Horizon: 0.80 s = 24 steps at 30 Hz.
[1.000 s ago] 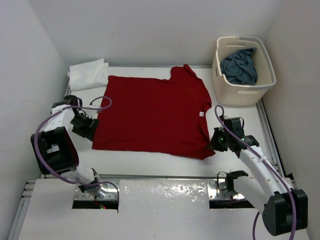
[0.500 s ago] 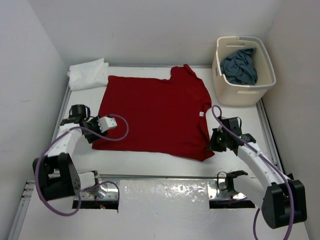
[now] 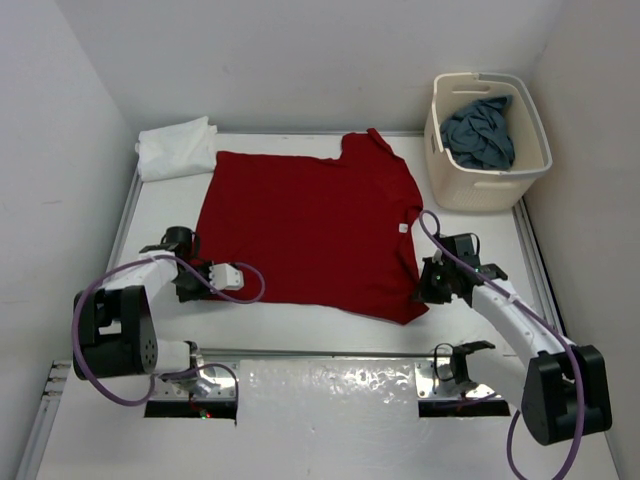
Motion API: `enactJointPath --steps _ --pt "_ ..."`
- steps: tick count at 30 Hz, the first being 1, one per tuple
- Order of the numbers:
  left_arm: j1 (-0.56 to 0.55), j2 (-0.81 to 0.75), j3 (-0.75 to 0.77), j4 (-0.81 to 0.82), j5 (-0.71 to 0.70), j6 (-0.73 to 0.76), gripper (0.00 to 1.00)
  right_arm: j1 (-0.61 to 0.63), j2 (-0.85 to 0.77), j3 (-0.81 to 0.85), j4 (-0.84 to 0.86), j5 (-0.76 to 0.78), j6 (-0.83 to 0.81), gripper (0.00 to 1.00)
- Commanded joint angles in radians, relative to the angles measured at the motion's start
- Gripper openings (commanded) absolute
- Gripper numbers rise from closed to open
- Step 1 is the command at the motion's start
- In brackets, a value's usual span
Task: Fold and stack the t-shirts
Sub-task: Flatten out the tshirt
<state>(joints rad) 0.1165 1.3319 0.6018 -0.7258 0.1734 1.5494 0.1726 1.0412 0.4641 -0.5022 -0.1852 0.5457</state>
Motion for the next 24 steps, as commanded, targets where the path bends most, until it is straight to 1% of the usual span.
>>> enactJointPath --steps 1,3,4,5,6,8,9,10,12,13,15,16,18,20,21,22,23,24 --pt "-0.006 0.001 -0.019 0.088 -0.018 -0.017 0.23 0.004 0.008 0.038 0.019 0.003 -0.018 0.0" --pt "-0.008 -0.013 -0.03 0.094 -0.022 -0.02 0.12 0.004 0.011 0.042 0.017 0.004 -0.02 0.0" --pt "-0.006 -0.014 -0.031 0.092 -0.025 -0.029 0.03 0.001 0.013 0.054 0.013 0.007 -0.02 0.0" --pt "-0.006 -0.019 -0.024 0.088 -0.031 -0.04 0.0 0.001 0.014 0.064 0.008 0.015 -0.024 0.0" --pt "-0.006 -0.02 -0.016 0.082 -0.034 -0.055 0.0 -0.001 0.014 0.076 0.005 0.018 -0.026 0.0" --pt "-0.006 -0.014 0.045 0.06 -0.028 -0.123 0.0 -0.008 0.023 0.134 0.01 0.036 -0.032 0.0" --pt "-0.006 -0.008 0.071 0.034 -0.022 -0.168 0.0 -0.01 0.032 0.187 0.017 0.042 -0.036 0.0" --pt "-0.008 0.003 0.141 0.008 -0.011 -0.185 0.0 -0.015 0.046 0.217 0.021 0.047 -0.042 0.0" --pt "-0.006 0.05 0.217 -0.052 0.026 -0.234 0.0 -0.019 0.112 0.318 0.021 0.064 -0.061 0.0" --pt "-0.006 0.093 0.29 -0.067 0.038 -0.256 0.0 -0.027 0.138 0.349 0.021 0.07 -0.067 0.0" --pt "-0.008 0.137 0.36 -0.104 0.055 -0.308 0.0 -0.03 0.212 0.434 0.017 0.096 -0.084 0.0" --pt "-0.006 0.173 0.415 -0.119 0.058 -0.313 0.0 -0.031 0.232 0.458 0.004 0.098 -0.092 0.0" --pt "-0.006 0.181 0.435 -0.139 0.061 -0.302 0.0 -0.031 0.264 0.485 -0.025 0.086 -0.105 0.0" --pt "-0.006 0.141 0.399 -0.124 0.037 -0.284 0.0 -0.031 0.241 0.449 -0.058 0.082 -0.112 0.0" --pt "-0.006 0.122 0.365 -0.11 0.029 -0.27 0.0 -0.031 0.187 0.38 -0.074 0.082 -0.112 0.0" --pt "-0.006 0.092 0.356 -0.107 0.02 -0.272 0.0 -0.031 0.151 0.346 -0.087 0.087 -0.113 0.0" --pt "-0.003 0.081 0.358 -0.116 0.018 -0.285 0.0 -0.031 0.079 0.273 -0.101 0.087 -0.109 0.0" --pt "-0.005 0.075 0.371 -0.122 0.021 -0.298 0.0 -0.031 0.047 0.239 -0.105 0.081 -0.107 0.0"
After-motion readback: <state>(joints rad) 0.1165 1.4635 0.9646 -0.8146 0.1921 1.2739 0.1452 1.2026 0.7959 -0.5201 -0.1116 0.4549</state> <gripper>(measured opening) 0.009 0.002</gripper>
